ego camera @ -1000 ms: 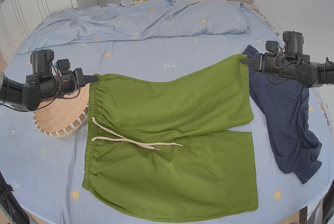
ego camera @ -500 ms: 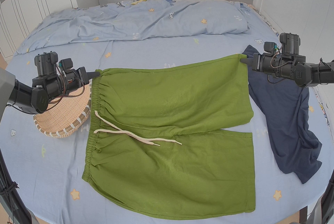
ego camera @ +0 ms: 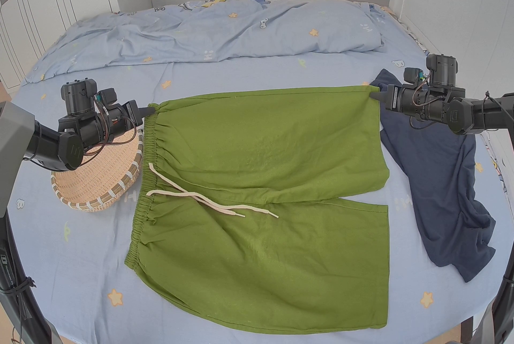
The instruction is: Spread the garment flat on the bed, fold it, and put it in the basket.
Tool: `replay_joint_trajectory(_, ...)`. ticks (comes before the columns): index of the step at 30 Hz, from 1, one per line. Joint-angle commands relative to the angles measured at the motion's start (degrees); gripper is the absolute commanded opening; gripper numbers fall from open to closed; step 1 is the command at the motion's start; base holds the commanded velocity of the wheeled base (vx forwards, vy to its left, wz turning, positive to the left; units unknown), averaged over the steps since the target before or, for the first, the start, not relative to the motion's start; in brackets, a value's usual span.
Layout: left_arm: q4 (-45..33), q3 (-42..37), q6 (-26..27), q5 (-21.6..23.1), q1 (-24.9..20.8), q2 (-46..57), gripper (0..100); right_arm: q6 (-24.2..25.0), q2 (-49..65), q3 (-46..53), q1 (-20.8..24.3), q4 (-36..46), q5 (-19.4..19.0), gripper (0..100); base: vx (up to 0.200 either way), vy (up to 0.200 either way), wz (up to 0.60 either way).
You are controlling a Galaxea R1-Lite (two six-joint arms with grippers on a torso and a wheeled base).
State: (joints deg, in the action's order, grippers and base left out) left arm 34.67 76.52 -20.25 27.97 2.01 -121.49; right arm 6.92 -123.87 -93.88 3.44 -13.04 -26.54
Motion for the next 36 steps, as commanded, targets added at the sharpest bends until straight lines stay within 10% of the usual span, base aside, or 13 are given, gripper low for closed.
replay_joint_trajectory(1, -0.04, 1.0, 0.03, -0.02, -0.25, -1.38, 0, 0.02, -0.76, -0.43, 0.17, 0.04, 0.0, 0, 0.0, 0.0, 0.0)
replay_joint_trajectory(10, -0.04, 1.7, -0.05, -0.02, -0.25, -1.56, 0, 0.81, -2.69, -1.83, 0.78, 0.3, 0.08, 0, 0.0, 0.0, 0.0)
replay_joint_trajectory(11, -0.04, 1.97, 0.03, -0.1, -0.25, -1.82, 100, 0.81, -2.69, -2.01, 0.87, 0.3, 0.08, 100, 0.0, 0.0, 0.0)
replay_joint_trajectory(27, 2.16, 0.12, -2.43, -0.98, -2.45, 1.34, 100, 3.62, -1.55, 0.54, -0.01, 0.39, 0.0, 100, 0.0, 0.0, 0.0)
replay_joint_trajectory(36, 1.8, -13.77, -12.53, -0.81, -4.38, 15.06, 100, 6.52, 16.03, 27.52, -0.19, -0.4, -0.53, 100, 0.0, 0.0, 0.0)
